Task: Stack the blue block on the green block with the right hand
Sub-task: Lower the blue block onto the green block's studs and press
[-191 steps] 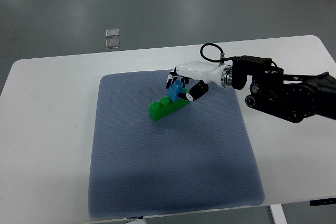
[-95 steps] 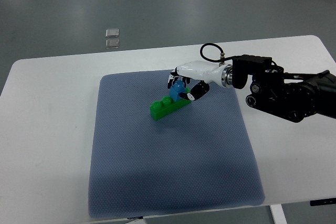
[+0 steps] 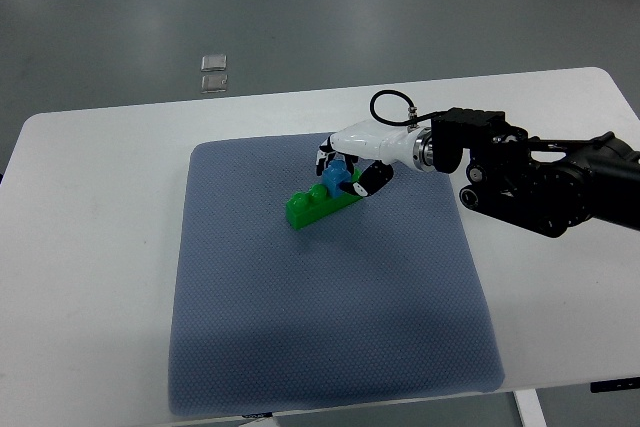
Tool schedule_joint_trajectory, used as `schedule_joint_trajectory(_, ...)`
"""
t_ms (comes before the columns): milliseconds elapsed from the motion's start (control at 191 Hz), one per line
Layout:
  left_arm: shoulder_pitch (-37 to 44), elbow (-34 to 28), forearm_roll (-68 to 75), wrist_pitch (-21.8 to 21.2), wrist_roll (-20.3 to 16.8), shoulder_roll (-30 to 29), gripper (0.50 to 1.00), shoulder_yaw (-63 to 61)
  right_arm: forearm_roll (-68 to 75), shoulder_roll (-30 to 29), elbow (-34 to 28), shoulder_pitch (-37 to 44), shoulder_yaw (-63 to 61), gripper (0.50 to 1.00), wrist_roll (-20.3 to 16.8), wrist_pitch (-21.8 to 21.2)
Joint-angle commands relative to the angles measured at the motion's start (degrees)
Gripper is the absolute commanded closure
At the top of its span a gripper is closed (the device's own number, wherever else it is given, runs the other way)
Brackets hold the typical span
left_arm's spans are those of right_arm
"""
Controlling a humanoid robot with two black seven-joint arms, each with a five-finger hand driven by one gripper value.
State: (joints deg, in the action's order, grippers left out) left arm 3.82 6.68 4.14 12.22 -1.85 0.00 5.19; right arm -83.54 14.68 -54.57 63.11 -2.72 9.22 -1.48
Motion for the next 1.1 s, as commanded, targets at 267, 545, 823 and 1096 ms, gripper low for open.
schedule_joint_trajectory(267,0.0,0.0,0.0,0.0,0.0,0.0,0.500,0.0,-0.2,-1.3,1.0,0.0,0.0,0.985,0.0,0.1)
schedule_joint_trajectory(545,0.0,0.0,0.1,0.0,0.0,0.0,0.500,0.0,-1.4,-1.7,1.8,0.0,0.1,0.985,0.1,0.1)
schedule_joint_trajectory(823,0.0,0.0,0.0,0.0,0.0,0.0,0.500,0.0,-1.4,-1.7,1.8,-0.1,0.1,0.983,0.2,0.1)
schedule_joint_trajectory(1096,0.0,0.0,0.0,0.0,0.0,0.0,0.500,0.0,-0.1,-1.7,1.8,0.1,-0.4,0.740,0.1,0.3)
